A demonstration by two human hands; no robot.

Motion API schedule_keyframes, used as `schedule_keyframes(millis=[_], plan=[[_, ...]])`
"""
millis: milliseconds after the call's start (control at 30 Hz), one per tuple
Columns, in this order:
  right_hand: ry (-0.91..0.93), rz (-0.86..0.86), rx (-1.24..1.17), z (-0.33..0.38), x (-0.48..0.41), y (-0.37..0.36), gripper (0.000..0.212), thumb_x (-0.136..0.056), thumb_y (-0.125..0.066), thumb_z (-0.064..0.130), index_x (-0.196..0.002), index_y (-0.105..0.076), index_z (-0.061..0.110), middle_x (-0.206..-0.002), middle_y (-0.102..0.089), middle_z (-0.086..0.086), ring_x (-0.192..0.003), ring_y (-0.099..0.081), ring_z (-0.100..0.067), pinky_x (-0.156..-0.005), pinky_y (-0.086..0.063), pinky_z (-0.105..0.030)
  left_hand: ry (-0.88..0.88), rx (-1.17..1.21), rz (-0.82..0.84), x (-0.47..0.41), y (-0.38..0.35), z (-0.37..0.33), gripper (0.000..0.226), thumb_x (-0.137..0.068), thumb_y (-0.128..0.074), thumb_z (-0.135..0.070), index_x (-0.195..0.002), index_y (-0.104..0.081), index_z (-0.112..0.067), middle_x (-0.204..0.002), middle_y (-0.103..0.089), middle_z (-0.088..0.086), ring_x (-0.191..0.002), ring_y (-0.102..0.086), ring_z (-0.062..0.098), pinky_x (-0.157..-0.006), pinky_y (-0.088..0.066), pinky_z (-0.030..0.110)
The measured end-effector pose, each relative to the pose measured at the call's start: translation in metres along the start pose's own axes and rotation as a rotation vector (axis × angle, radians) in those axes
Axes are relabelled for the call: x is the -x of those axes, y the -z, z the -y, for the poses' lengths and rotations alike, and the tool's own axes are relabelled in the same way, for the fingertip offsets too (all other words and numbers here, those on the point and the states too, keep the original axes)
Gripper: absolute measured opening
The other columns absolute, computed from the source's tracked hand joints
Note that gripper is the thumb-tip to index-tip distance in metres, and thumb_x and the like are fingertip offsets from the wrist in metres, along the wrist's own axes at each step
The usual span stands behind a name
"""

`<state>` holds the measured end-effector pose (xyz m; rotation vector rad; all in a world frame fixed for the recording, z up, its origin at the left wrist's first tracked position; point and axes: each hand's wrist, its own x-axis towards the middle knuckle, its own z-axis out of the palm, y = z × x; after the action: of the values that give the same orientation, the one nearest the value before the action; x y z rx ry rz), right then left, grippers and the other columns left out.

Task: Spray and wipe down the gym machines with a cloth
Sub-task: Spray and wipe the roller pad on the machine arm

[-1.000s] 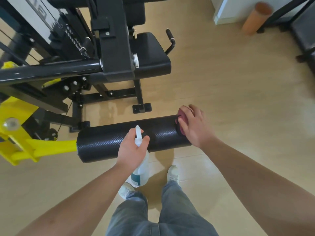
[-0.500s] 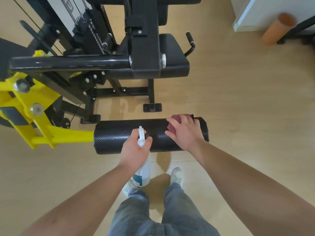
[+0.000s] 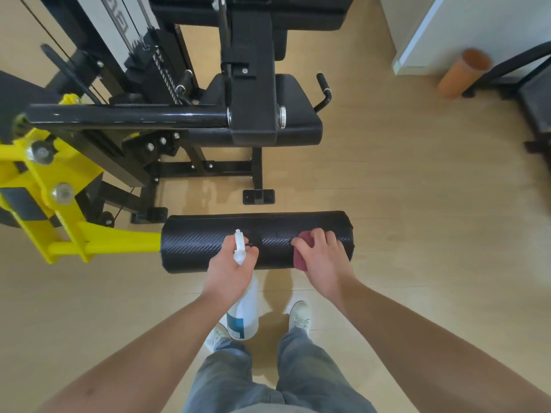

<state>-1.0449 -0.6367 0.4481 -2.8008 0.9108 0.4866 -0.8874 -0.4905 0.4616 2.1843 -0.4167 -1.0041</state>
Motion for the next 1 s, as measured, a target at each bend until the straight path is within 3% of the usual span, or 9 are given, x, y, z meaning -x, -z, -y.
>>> schedule_keyframes(millis=[267,433,533,700,833,1000], plan=[[-0.026,-0.087,-0.144,0.013,-0.009,0.013,0.066,-0.086,-0.072,0.017,-0.145,-0.045,0.026,-0.133,-0.047,-0.013,-0.113,-0.050,-0.033,-0.093,-0.046,-0.041,0.058,-0.029,0.013,0.004,0.017,0.017,0.036,-0.100,-0.053,-0.047,-0.134,-0.051,-0.035,-0.100,-0.070,-0.001,-0.090,-0.065,0.011,-0.073,-0.046,0.028],[-0.024,-0.156,-0.201,0.035,-0.031,0.031,0.068,-0.084,-0.077,0.023,-0.144,-0.045,0.029,-0.133,-0.047,-0.009,-0.119,-0.049,-0.031,-0.099,-0.042,-0.045,0.102,-0.009,-0.037,0.005,0.041,0.028,0.036,-0.100,-0.055,-0.046,-0.134,-0.055,-0.034,-0.098,-0.071,-0.001,-0.084,-0.067,0.009,-0.063,-0.041,0.018],[-0.013,-0.145,-0.246,0.046,-0.042,0.035,0.068,-0.084,-0.079,0.020,-0.143,-0.046,0.027,-0.133,-0.047,-0.010,-0.120,-0.047,-0.030,-0.098,-0.048,-0.042,0.124,0.016,-0.058,0.004,0.057,0.033,0.035,-0.100,-0.056,-0.045,-0.133,-0.057,-0.032,-0.098,-0.070,-0.005,-0.082,-0.071,0.009,-0.061,-0.042,0.017],[-0.027,-0.017,-0.174,0.053,-0.051,0.031,0.055,-0.092,-0.070,0.025,-0.142,-0.047,0.025,-0.142,-0.044,-0.010,-0.127,-0.045,-0.030,-0.102,-0.047,-0.039,0.149,0.034,-0.071,0.003,0.078,0.044,0.034,-0.098,-0.057,-0.048,-0.129,-0.058,-0.034,-0.102,-0.071,-0.007,-0.084,-0.072,0.011,-0.069,-0.047,0.024],[-0.016,0.028,-0.140,0.060,-0.050,0.035,0.040,-0.093,-0.066,0.020,-0.130,-0.050,0.025,-0.137,-0.045,-0.008,-0.119,-0.049,-0.027,-0.099,-0.048,-0.038,0.161,0.019,-0.085,0.003,0.085,0.056,0.035,-0.096,-0.057,-0.052,-0.128,-0.058,-0.037,-0.101,-0.072,-0.008,-0.088,-0.072,0.013,-0.083,-0.054,0.033],[0.005,0.035,-0.026,0.063,-0.038,0.035,0.045,-0.092,-0.068,0.020,-0.133,-0.049,0.021,-0.137,-0.046,-0.011,-0.118,-0.052,-0.028,-0.098,-0.051,-0.037,0.162,-0.006,-0.070,0.006,0.080,0.061,0.034,-0.095,-0.055,-0.054,-0.126,-0.057,-0.038,-0.099,-0.073,-0.009,-0.089,-0.070,0.012,-0.091,-0.055,0.038]])
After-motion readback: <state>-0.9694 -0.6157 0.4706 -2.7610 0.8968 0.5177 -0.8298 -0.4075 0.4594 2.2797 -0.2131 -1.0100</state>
